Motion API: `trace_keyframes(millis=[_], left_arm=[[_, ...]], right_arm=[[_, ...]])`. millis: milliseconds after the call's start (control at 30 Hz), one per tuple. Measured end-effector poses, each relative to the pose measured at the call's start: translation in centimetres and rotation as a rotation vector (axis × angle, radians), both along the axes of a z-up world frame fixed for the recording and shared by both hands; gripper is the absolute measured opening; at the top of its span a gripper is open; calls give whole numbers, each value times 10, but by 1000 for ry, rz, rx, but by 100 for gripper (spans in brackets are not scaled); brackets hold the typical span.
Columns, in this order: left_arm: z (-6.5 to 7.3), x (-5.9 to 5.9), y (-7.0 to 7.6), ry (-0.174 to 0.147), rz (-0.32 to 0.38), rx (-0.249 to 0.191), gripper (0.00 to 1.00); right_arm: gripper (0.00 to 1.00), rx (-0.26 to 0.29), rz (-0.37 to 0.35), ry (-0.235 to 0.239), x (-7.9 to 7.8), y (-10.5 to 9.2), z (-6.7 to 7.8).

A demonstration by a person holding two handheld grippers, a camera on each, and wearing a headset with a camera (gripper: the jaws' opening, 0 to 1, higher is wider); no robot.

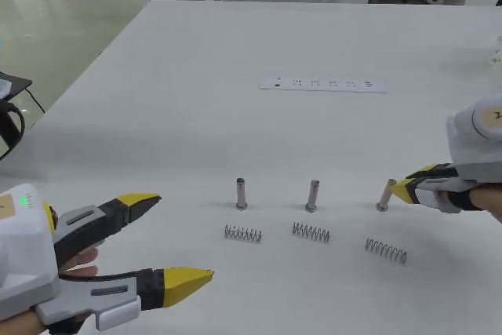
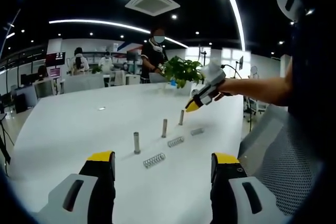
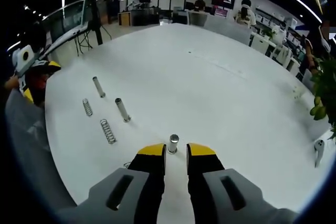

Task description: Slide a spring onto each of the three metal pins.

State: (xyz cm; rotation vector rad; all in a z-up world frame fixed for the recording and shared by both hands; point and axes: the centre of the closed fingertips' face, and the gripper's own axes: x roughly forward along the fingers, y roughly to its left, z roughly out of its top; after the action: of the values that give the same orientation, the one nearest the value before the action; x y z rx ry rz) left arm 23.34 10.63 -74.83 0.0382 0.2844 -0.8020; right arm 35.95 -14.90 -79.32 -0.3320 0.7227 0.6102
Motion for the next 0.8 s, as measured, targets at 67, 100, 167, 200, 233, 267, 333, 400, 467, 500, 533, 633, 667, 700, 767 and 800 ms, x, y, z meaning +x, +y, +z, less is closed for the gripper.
trace_keyframes(millis=[67,100,167,200,233,267,333,400,467,500,533,633,667,700,767,800], left_arm=[[0,0,-1,1,-2,0,71],[-1,0,-1,2,-1,1,71],[-1,0,-1,8,1,3,72],[-2,0,0,12,1,4,73],[-2,0,0,14,2,4,73],[-3,0,-1,17,1,7,74],[-3,0,-1,17,-1,8,74],[-4,0,-1,21,0,9,75],[-4,0,-1,21,2,10,75],[-3,0,-1,19,1,10,76],[-3,0,-1,19,1,9,76],[-4,0,-1,23,0,10,76],[-4,0,-1,22,0,11,76],[-4,0,-1,22,1,11,76],[-3,0,-1,23,2,5,75],[-4,0,-1,26,0,5,75]], right_arm=[[14,-1,-2,-3,-1,-2,1],[14,-2,-2,-3,-2,-3,1],[14,-3,-3,-5,-5,-6,2],[14,0,-1,-3,-7,-7,2],[14,5,1,-1,-8,-7,3],[15,12,4,3,-10,-7,3],[15,12,11,6,-14,-7,3],[15,6,19,9,-18,-8,2],[15,3,26,12,-21,-8,1],[15,6,31,14,-23,-8,1],[15,12,35,17,-24,-7,1],[15,34,57,39,-31,-4,-1],[15,35,60,43,-33,-3,-2],[15,33,64,45,-34,-3,-3],[15,27,82,54,-37,-2,-5],[15,27,98,65,-40,-1,-7]])
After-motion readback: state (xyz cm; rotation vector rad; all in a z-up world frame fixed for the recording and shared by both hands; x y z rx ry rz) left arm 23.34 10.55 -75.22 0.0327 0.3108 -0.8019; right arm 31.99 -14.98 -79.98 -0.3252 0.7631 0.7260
